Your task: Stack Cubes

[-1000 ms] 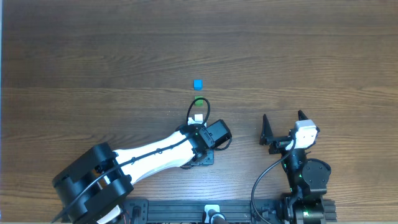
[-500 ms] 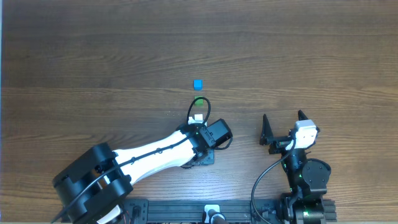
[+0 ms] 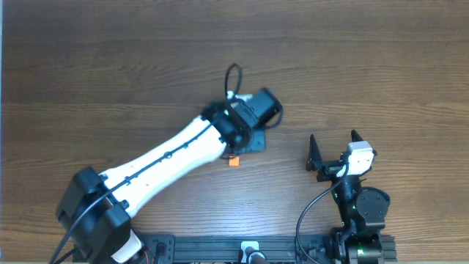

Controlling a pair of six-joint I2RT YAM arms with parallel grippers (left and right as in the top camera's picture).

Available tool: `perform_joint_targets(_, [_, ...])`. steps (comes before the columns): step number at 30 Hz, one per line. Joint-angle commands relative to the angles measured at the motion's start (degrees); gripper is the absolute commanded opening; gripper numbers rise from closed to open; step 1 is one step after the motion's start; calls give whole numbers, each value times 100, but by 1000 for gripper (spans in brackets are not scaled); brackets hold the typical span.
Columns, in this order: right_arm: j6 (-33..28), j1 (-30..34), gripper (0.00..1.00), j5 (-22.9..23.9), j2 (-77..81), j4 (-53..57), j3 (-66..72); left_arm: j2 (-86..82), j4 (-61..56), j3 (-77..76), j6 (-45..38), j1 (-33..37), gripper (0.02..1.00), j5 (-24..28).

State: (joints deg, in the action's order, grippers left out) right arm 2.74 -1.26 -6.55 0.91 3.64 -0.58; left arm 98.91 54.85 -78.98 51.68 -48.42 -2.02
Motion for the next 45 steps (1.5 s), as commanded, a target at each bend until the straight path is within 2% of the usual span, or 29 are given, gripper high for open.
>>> perform_joint_targets(1, [-26, 20, 993, 20, -26, 22, 26, 247, 31, -68, -378, 389, 62, 153])
perform_joint_targets(45, [-24, 20, 993, 20, -26, 24, 26, 1246, 4, -68, -455, 623, 73, -85])
